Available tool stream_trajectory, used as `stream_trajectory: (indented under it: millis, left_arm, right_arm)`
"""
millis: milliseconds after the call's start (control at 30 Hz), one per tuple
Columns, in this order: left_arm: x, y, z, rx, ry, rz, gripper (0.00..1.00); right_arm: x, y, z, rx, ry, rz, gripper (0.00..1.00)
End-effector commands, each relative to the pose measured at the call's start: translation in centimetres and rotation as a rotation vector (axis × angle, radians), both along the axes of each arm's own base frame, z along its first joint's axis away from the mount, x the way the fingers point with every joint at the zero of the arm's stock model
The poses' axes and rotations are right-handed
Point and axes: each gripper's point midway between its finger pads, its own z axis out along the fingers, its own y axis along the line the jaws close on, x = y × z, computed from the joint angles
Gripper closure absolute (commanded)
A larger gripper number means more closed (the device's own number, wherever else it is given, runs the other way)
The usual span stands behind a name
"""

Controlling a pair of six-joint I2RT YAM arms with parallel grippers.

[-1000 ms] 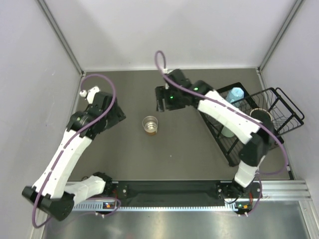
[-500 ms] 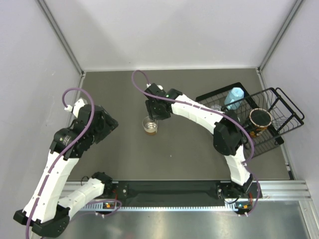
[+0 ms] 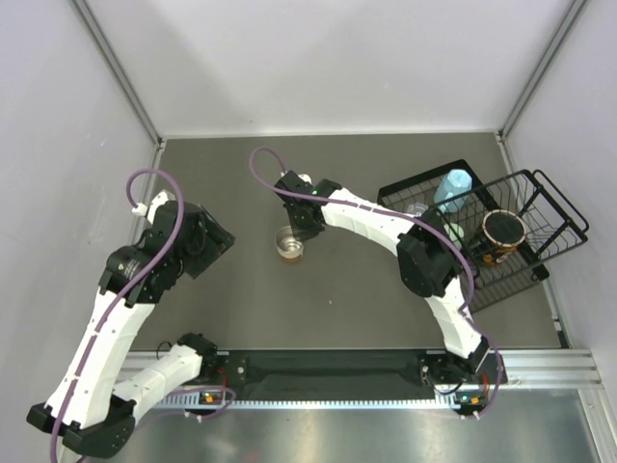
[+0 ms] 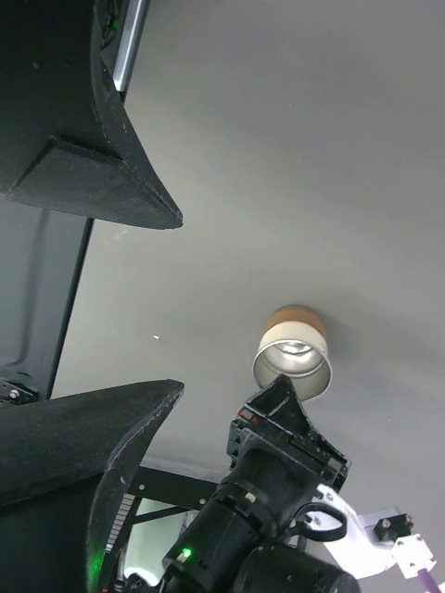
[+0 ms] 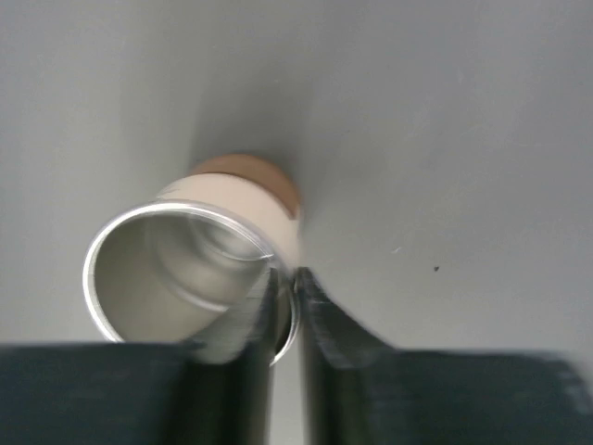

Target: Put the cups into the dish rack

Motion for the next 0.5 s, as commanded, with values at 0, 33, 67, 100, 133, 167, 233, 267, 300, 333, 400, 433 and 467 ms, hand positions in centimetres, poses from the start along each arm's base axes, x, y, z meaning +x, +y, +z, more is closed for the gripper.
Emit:
stream_trajectory:
  millis: [0,33,67,100,133,167,233,267,300,333,400,433,467]
  left_arm:
    - [0.9,-0.7,1.7,-0.026,-0.045,-0.021,0.29]
    - [1.0,-0.8,1.8,-0.026,-0.047,-0.026,0.29]
    - [1.2,-1.0,2.2,-0.028,-0.058,-0.043,0.28]
    - [1.4,-1.1,2.2,-0.025,-0.064,-0.048,0.28]
    - [1.6,-1.4,2.7,-0.033,-0.075,-0.063,0.28]
    - [1.7,-1.7,3.1,-0.033,-0.089,-0.085,0.27]
    - [2.6,-3.4,4.6,-0.083,-0.151,-0.154,0.24]
    - [2.9,-3.9,5.3,-0.101,-0.178,-0.178,0.23]
    - [3.3,-4.6,6.0,-0.129,-0.207,-0.201,0.21]
    - [4.2,-5.5,7.6,-0.167,-0.276,-0.224,0.18]
    - [4.5,-7.8,9.5,-0.258,-0.344,-0.318,0.14]
    - [5.1,-8.7,11.7,-0.301,-0.433,-0.350,0.13]
    - [5.3,-9.4,12.6,-0.329,-0.472,-0.379,0.13]
  right_arm:
    - [1.1,1.6,1.3,0.043,-0.063,0.011,0.94]
    - [1.4,1.5,1.6,0.047,-0.069,0.010,0.99]
    - [1.8,1.5,2.7,0.066,-0.086,0.001,1.00]
    - [1.9,1.5,2.8,0.065,-0.091,0.002,1.00]
    - [2.2,1.4,4.2,0.081,-0.115,0.006,1.00]
    - [2.4,1.2,5.3,0.090,-0.135,0.004,1.00]
    - [3.0,0.4,9.5,0.149,-0.201,-0.001,1.00]
    - [3.2,-0.1,11.1,0.167,-0.231,-0.007,1.00]
    - [3.0,-1.0,14.9,0.222,-0.291,-0.012,1.00]
    - [3.2,-1.9,16.3,0.241,-0.330,-0.011,1.00]
    - [2.5,-4.1,22.1,0.333,-0.446,-0.020,1.00]
    - [2.6,-5.0,22.8,0.348,-0.486,-0.014,1.00]
    - [2.3,-5.8,24.2,0.375,-0.519,-0.010,1.00]
